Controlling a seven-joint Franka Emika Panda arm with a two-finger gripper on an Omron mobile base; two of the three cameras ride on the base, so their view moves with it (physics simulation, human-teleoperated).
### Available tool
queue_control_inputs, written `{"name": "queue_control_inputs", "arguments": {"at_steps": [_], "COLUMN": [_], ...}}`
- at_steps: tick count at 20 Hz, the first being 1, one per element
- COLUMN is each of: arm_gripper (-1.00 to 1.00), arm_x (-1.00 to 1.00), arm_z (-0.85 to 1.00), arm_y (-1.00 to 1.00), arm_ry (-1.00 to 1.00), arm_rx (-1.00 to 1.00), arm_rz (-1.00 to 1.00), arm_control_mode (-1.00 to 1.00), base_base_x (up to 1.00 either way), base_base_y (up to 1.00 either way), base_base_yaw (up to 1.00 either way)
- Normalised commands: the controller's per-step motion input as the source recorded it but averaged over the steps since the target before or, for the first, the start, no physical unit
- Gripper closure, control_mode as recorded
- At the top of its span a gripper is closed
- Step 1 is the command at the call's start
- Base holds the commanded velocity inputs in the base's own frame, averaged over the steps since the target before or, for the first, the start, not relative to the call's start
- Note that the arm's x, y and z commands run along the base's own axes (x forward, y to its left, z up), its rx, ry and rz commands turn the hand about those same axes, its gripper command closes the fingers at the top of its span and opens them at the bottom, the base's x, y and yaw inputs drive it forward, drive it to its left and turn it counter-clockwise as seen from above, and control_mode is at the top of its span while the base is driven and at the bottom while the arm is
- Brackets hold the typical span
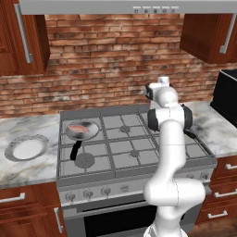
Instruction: Place one of the steaks on the plate and the other in the bowl. Then place the bowl in the fridge.
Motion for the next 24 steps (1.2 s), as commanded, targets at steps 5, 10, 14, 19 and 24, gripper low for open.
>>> {"name": "queue_control_inputs", "arguments": {"at_steps": [5,10,14,19,24], "arm_gripper": [-1.0,-1.0,-1.0,-1.0,-1.0], "arm_x": [-0.18,-0.33,-0.46,-0.28,0.0], "arm_z": [-0.07,0.0,-0.06,-0.15,-0.02], "arm_y": [-0.01,-0.06,0.0,0.02,0.03], "arm_ry": [0.03,0.0,-0.02,-0.13,-0.24], "arm_rx": [0.0,0.0,0.0,0.0,0.0], "arm_rz": [0.0,0.0,0.0,0.0,0.0], "arm_control_mode": [-1.0,-1.0,-1.0,-1.0,-1.0], "base_base_x": [0.0,0.0,0.0,0.0,0.0], "base_base_y": [0.0,0.0,0.0,0.0,0.0], "base_base_yaw": [0.0,0.0,0.0,0.0,0.0]}}
